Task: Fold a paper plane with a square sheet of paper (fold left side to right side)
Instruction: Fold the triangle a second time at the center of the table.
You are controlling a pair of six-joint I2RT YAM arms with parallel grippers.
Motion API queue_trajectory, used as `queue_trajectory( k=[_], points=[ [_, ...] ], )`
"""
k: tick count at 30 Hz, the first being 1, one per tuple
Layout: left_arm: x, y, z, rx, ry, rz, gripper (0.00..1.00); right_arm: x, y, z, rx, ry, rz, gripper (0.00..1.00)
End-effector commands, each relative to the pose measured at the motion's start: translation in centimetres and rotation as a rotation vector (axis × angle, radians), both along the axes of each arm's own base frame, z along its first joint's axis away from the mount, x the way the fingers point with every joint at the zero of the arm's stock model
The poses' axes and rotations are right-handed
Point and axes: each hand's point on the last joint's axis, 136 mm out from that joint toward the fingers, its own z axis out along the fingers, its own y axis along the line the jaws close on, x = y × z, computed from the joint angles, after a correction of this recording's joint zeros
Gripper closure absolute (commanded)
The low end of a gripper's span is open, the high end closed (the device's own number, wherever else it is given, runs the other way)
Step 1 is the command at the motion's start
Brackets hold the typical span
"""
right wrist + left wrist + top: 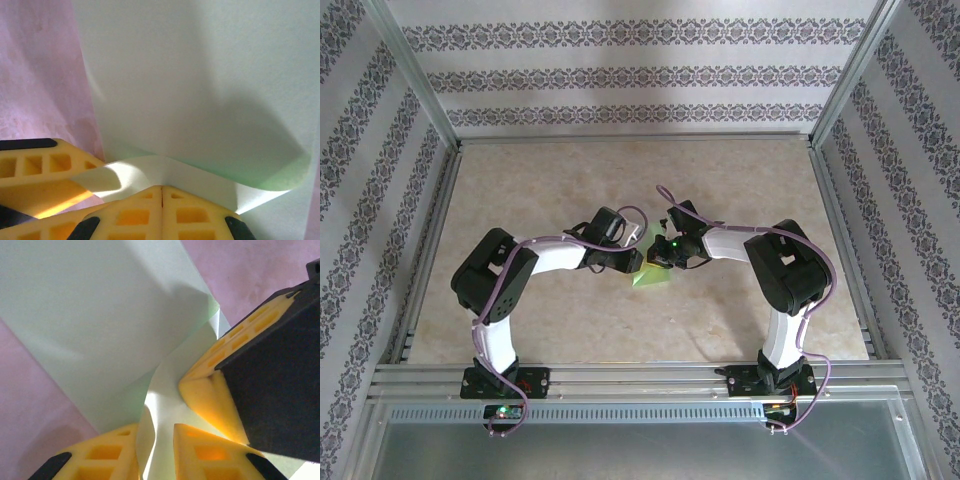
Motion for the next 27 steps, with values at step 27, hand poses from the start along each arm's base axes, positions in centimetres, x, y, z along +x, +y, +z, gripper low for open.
queue_trajectory(
  k=[27],
  points=[
    [-6.2,-1.4,2.3,-0.222,0.335,-0.016,0.88,-1.8,-0.3,-1.7,-0.052,0.035,0.047,1.0]
  ],
)
